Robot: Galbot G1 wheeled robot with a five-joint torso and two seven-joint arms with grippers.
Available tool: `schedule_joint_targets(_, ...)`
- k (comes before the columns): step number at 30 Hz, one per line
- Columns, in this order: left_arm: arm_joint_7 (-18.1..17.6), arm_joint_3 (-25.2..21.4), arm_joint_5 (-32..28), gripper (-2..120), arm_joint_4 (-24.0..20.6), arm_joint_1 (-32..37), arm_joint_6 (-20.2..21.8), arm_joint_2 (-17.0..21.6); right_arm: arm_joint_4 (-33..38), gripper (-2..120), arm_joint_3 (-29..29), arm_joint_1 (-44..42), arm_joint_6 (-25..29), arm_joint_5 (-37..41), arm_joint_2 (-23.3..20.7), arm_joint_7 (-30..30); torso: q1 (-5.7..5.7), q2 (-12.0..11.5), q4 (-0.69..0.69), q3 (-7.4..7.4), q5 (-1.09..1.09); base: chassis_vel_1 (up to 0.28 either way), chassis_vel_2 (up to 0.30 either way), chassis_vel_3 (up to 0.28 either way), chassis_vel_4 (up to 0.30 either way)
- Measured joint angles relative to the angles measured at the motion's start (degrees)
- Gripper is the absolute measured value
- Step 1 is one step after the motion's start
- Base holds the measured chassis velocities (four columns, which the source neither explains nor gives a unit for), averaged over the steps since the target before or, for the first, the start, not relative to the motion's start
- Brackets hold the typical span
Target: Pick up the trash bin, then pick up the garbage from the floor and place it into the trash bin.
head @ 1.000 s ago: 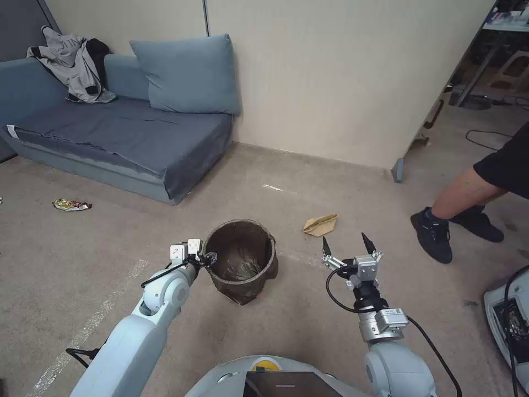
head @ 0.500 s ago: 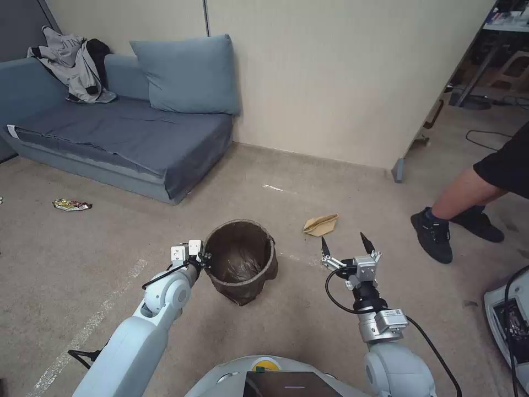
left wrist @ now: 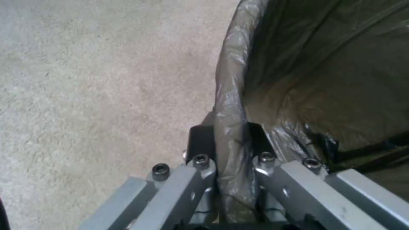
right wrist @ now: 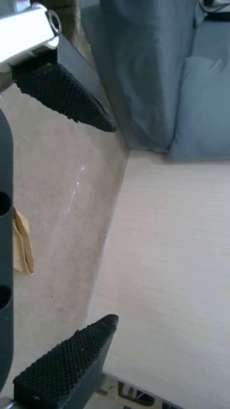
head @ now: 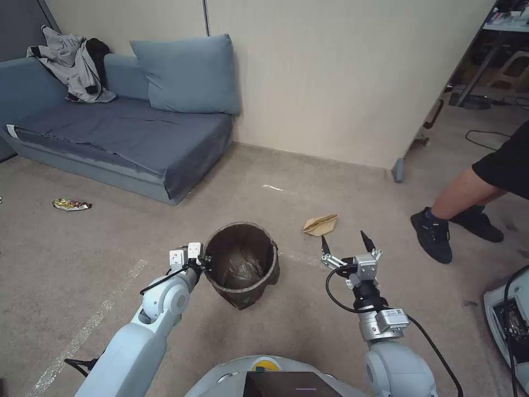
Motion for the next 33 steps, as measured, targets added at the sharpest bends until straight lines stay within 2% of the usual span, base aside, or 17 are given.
schedule_joint_targets(5,2.4,-3.4,1.7,2,-3.6,3.3,-3.8,-0.9,0.1,100,0.0,0.2,-0.1,0.0,-0.2,0.2,0.00,0.0,0.02,0.00,0.03,0.000,0.000,0.000,0.000)
schedule_joint_targets(11,3.0,-6.1,2.4,2,-7.8,5.9,-4.6,-1.9,0.1,100,-0.1,0.3,-0.5,0.2,-0.6,0.4,0.00,0.0,0.00,0.00,0.03,0.000,0.000,0.000,0.000)
schedule_joint_targets(14,3.2,-8.6,2.4,2,-12.9,9.2,-4.7,-2.8,0.1,100,-0.3,0.7,-0.6,0.5,-1.1,0.5,0.00,0.0,0.01,-0.01,0.04,0.000,0.000,0.000,0.000)
schedule_joint_targets(15,3.2,-8.6,2.4,2,-12.9,9.2,-4.7,-2.8,0.1,100,-0.3,0.7,-0.6,0.5,-1.1,0.5,0.00,0.0,0.01,-0.01,0.04,0.000,0.000,0.000,0.000)
schedule_joint_targets(17,3.1,-9.8,2.5,2,-16.0,10.9,-5.1,-3.5,0.1,100,-0.5,0.7,-0.6,0.6,-1.3,0.4,0.00,0.0,0.00,-0.01,0.04,0.000,0.000,0.000,0.000)
schedule_joint_targets(26,3.1,-11.6,6.4,2,-24.0,17.2,-7.3,-5.6,0.0,100,-1.3,1.2,-0.8,1.0,-2.0,0.3,0.00,0.0,0.01,-0.02,0.05,0.000,0.000,0.000,0.000)
schedule_joint_targets(33,2.9,-11.9,11.9,2,-27.1,20.4,-10.1,-8.2,0.0,100,-1.5,1.6,-1.3,1.1,-2.2,0.5,0.00,0.0,0.01,-0.02,0.05,0.000,0.000,0.000,0.000)
